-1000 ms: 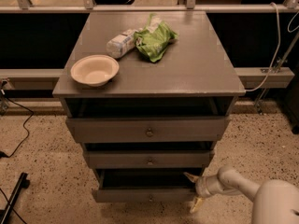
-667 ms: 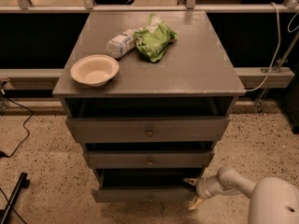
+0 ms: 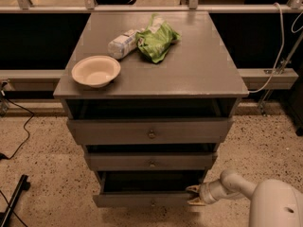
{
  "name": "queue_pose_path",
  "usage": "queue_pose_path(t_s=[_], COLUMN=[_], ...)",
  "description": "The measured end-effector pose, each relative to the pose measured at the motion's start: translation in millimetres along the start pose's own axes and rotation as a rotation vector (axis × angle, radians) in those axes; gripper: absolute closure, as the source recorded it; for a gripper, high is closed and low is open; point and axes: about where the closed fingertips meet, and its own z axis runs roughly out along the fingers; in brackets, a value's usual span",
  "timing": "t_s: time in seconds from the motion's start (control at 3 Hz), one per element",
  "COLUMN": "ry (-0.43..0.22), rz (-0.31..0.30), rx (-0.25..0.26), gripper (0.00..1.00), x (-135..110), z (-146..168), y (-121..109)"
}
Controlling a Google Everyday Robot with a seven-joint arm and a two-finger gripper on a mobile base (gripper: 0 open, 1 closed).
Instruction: Open bottom drawer
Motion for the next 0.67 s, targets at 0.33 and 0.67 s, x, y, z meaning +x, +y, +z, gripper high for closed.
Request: queue_pose_path(t_s=[0.33, 0.67], ry=[-0.051, -0.124], rz=[0.014, 0.018], rx=[-0.018, -0.055], gripper=[0.69, 0.62], x=[-9, -26], z=[-2, -10], y=[13, 37])
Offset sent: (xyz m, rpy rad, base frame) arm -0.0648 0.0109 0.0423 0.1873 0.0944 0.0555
